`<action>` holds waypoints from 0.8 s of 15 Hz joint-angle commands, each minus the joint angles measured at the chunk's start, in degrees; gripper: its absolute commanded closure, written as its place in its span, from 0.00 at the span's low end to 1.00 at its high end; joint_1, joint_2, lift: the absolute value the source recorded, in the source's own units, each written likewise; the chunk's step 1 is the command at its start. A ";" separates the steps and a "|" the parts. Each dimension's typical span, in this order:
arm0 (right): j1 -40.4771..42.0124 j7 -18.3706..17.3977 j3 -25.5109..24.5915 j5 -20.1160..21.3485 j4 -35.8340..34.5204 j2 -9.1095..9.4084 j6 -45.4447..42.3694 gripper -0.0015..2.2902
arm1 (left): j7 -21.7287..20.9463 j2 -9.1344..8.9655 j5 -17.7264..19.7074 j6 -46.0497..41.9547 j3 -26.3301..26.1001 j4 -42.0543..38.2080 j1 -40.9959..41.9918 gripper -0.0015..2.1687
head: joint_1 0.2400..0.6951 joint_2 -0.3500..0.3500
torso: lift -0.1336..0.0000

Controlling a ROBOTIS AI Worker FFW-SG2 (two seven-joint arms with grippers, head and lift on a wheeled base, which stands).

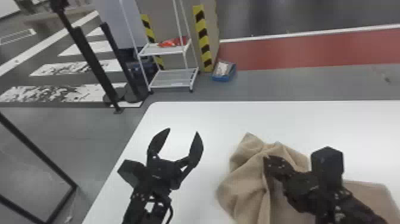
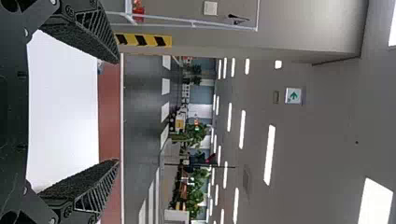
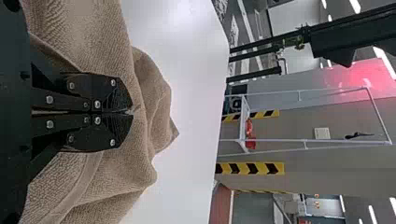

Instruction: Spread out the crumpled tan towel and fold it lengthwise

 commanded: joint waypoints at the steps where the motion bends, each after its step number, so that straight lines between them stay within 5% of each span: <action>1: 2.33 -0.34 -2.49 -1.72 -6.28 0.05 -1.75 0.58 | 0.04 0.00 -0.04 -0.14 0.07 0.02 0.37 0.07 | 1.00 0.93 | 0.07; 4: 5.93 0.01 -11.11 -8.58 -13.13 0.05 -4.74 0.58 | 0.13 0.00 -0.30 -0.49 -0.45 0.02 0.46 0.07 | 1.00 0.89 | 0.07; 6: 6.54 0.54 -21.13 -16.93 -13.22 0.05 -4.74 0.58 | 0.30 0.00 -0.83 -0.14 -0.45 0.10 0.37 0.07 | 1.00 0.83 | 0.07; 8: 9.18 0.81 -30.88 -23.17 -12.52 0.05 -8.43 0.58 | 0.39 0.00 -0.74 -0.14 -0.54 0.63 -0.07 0.07 | 1.00 0.69 | 0.07; 10: 10.24 0.37 -40.37 -26.16 -6.46 0.05 -11.95 0.58 | 0.56 0.00 -0.65 -0.32 -0.63 0.90 -0.34 0.07 | 1.00 0.55 | 0.07; 12: 10.06 -0.78 -44.33 -25.72 -2.32 0.05 -12.30 0.58 | 0.56 0.00 -0.65 -0.32 -1.16 1.42 -1.04 0.07 | 1.00 0.41 | 0.07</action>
